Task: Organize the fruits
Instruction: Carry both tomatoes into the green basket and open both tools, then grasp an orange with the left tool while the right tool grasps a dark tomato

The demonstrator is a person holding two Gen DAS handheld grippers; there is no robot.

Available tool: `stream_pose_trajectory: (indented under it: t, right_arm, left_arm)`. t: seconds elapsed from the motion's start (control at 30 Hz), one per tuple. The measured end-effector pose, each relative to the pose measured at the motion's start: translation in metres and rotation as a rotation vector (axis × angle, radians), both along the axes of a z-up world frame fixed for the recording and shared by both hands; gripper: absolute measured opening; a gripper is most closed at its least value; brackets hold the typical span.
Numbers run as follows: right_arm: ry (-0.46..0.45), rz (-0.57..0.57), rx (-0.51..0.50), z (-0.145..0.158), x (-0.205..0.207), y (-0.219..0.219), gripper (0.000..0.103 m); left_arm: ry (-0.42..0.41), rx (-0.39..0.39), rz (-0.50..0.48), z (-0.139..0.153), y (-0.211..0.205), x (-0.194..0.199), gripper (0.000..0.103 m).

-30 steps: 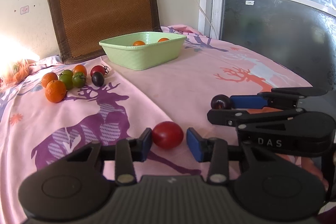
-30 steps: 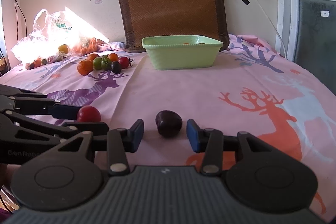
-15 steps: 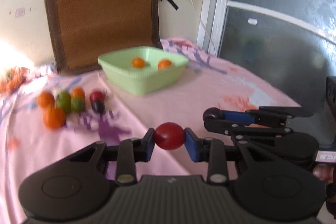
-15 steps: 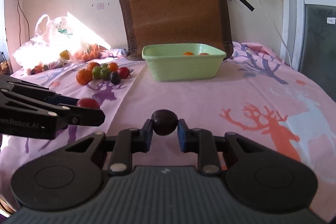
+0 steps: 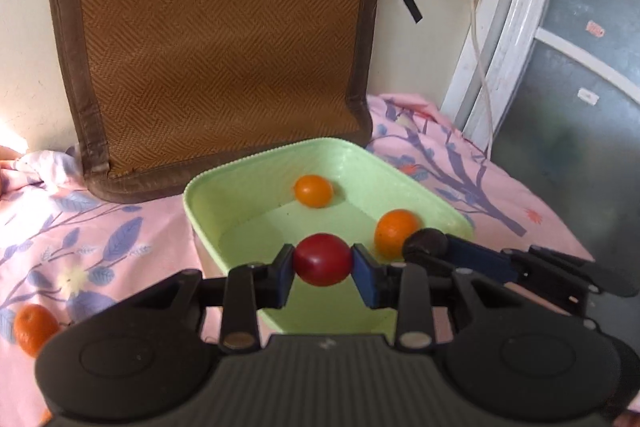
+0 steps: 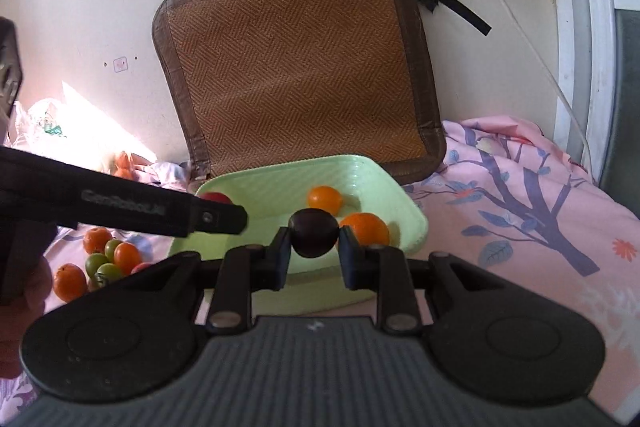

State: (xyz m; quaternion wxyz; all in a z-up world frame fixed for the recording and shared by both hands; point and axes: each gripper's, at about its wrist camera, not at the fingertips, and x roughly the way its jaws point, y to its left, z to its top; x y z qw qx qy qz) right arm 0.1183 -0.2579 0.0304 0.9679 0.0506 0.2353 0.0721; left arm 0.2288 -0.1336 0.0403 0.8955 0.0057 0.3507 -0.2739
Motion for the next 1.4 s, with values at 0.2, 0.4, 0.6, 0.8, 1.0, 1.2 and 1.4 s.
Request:
stream_pose_trajectory:
  t: [0.2, 0.4, 0.6, 0.8, 1.0, 1.2, 1.4]
  right_arm:
    - [-0.021, 0.001, -0.076, -0.001, 0.0, 0.009, 0.032]
    - [-0.066, -0.01, 0.019, 0.013, -0.043, 0.005, 0.032]
    - [-0.008, 0.128, 0.081, 0.005, -0.078, 0.041, 0.032]
    - [0.033, 0.242, -0.004, -0.006, -0.06, 0.098, 0.032]
    - [0.139, 0.264, -0.038, -0.021, -0.013, 0.124, 0.032]
    - [0.188, 0.265, -0.004, -0.027, 0.004, 0.125, 0.032]
    - [0.147, 0.235, 0.041, -0.019, -0.038, 0.105, 0.025]
  left_arm:
    - [-0.002, -0.002, 0.018, -0.006, 0.001, -0.005, 0.036]
    - [-0.13, -0.161, 0.025, 0.033, 0.078, -0.07, 0.038]
    - [-0.183, -0.069, 0.202, 0.021, 0.186, -0.115, 0.039]
    - [-0.125, -0.021, 0.217, -0.005, 0.205, -0.114, 0.046]
    - [-0.121, 0.002, 0.156, -0.021, 0.17, -0.096, 0.058]
    - [-0.084, 0.056, 0.177, -0.039, 0.156, -0.082, 0.04]
    - [-0.08, 0.002, 0.132, -0.03, 0.152, -0.124, 0.039]
